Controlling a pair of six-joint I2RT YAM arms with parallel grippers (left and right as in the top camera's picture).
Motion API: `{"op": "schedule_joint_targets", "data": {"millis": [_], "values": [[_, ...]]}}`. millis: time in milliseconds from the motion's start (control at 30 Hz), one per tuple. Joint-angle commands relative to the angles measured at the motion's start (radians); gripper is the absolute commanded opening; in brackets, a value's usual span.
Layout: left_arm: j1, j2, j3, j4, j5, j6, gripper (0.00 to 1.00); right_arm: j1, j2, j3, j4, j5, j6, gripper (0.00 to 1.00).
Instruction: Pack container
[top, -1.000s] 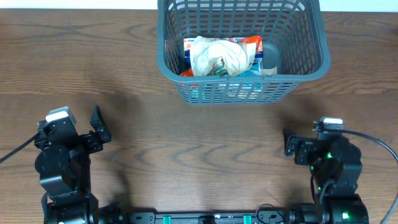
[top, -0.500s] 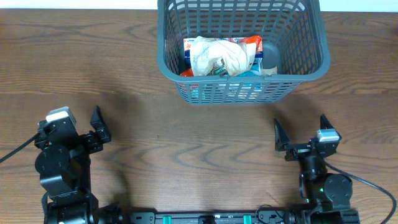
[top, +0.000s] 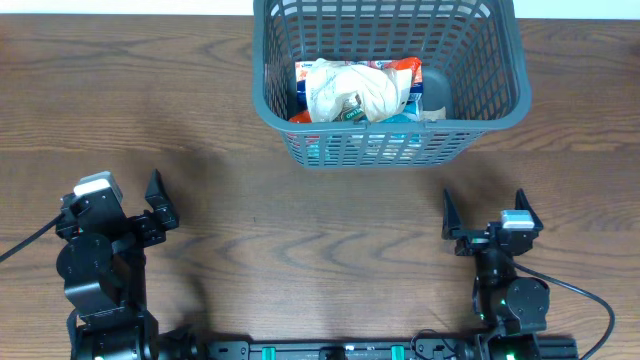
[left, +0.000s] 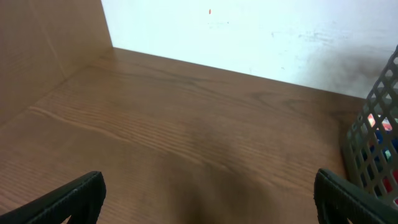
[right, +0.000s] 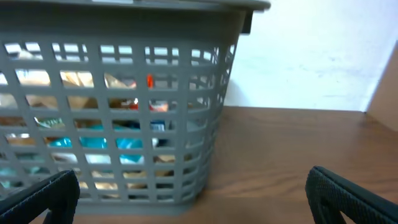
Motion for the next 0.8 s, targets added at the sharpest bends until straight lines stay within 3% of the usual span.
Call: {"op": "schedule_joint_targets", "data": {"millis": [0, 233, 467, 767], "values": [[0.000, -0.006, -0.003, 0.004, 0.014, -0.016, 0.99, 0.010, -0.035, -0.019, -0.051, -0.007, -0.037, 0.99], [0.000, -0.006, -0.003, 0.004, 0.014, -0.016, 0.99, 0.007, -0.073, -0.019, -0.136, -0.083, -0.136, 0.99], [0.000, -0.006, -0.003, 0.004, 0.014, -0.016, 0.99, -0.040, -0.079, -0.019, -0.136, -0.075, -0.138, 0.99], [0.000, -0.006, -0.003, 0.004, 0.014, -0.016, 0.99, -0.082, -0.088, -0.018, -0.126, 0.019, -0.011, 0.99]]}}
